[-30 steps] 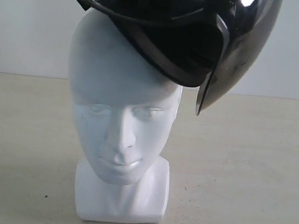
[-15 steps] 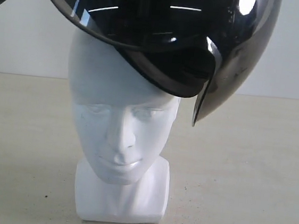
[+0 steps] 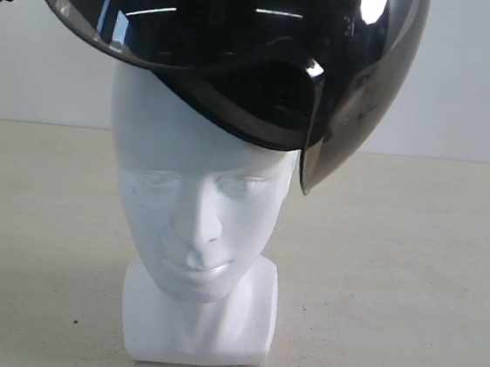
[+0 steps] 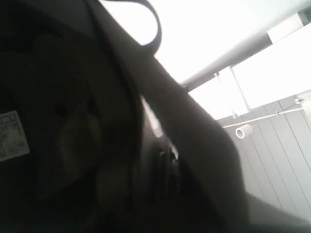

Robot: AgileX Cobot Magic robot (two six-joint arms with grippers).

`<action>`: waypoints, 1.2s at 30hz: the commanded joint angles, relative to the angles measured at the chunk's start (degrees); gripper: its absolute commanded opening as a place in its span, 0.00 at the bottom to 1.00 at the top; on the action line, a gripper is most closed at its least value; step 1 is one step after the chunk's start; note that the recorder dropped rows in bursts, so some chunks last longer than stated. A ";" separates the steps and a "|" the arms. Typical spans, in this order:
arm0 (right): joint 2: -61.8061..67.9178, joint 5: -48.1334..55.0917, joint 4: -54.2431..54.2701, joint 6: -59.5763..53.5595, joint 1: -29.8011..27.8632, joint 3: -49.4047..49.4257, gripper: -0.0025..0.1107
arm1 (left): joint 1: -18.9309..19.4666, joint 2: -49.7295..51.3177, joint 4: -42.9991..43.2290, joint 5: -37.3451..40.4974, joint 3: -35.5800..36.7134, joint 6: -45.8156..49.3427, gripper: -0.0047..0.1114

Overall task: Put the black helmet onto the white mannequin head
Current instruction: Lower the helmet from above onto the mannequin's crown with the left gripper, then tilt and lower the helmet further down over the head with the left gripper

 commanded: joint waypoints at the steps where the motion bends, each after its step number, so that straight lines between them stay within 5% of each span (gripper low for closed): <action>1: -0.24 -0.70 -0.33 -0.13 -0.25 -0.01 0.02 | 1.87 -1.01 -2.02 1.68 0.75 2.47 0.08; 36: -0.24 -0.70 -0.33 -0.13 -0.25 -0.01 0.02 | 5.14 -0.59 1.19 1.68 1.87 8.92 0.08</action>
